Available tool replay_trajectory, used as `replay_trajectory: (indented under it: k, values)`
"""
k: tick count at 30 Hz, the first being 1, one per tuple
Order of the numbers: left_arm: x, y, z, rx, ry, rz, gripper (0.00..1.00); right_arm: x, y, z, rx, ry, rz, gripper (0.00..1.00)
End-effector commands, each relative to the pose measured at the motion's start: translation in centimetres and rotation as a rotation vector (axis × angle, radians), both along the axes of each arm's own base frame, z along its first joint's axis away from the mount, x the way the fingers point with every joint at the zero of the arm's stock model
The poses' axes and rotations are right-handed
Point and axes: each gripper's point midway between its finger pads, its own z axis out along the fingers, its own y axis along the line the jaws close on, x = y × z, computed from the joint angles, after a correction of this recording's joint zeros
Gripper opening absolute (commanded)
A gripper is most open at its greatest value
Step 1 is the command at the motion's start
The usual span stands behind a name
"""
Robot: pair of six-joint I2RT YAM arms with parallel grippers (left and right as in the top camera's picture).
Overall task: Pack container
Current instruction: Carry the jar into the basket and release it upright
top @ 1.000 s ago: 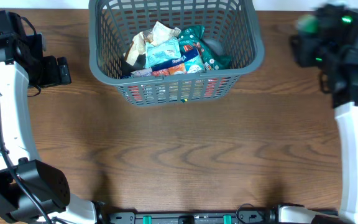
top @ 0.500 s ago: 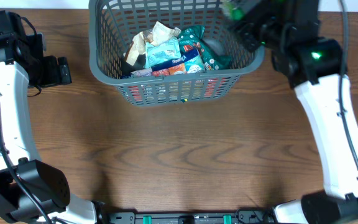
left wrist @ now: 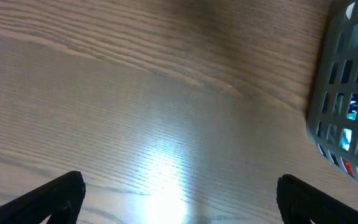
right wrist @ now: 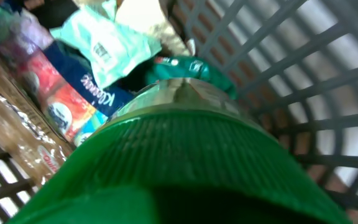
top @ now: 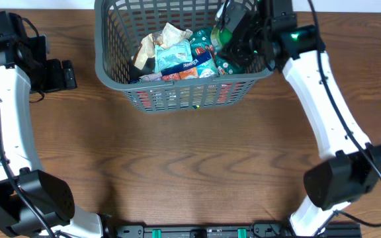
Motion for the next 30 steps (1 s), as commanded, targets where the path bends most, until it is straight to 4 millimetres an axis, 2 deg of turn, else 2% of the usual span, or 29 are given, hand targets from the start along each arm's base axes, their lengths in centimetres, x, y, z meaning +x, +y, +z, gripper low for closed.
replay_trajectory:
  k: [1,13,18,20,22,25,30]
  values:
    - [0.1,-0.1,-0.3,-0.007,0.007,-0.007,0.99,0.3,1.3,0.3,0.019,-0.012,0.045,0.01]
    - [0.1,-0.1,-0.3,-0.007,0.007,-0.007,0.99,1.2,0.2,-7.6,-0.059,0.161,0.007,0.01]
    - [0.1,-0.1,-0.3,-0.007,0.007,-0.007,0.99,1.1,-0.4,-8.7,-0.089,0.188,-0.008,0.02]
    - [0.1,-0.1,-0.3,-0.007,0.007,-0.007,0.99,1.1,-0.4,-8.7,-0.089,0.188,-0.009,0.07]
    - [0.1,-0.1,-0.3,-0.007,0.007,-0.007,0.99,1.2,-0.5,-8.7,-0.093,0.189,-0.017,0.25]
    - [0.1,-0.1,-0.3,-0.007,0.007,-0.007,0.99,1.3,-0.8,-8.8,-0.104,0.189,-0.036,0.38]
    - [0.1,-0.1,-0.3,-0.007,0.007,-0.007,0.99,1.7,-1.5,-8.8,-0.137,0.17,-0.062,0.46]
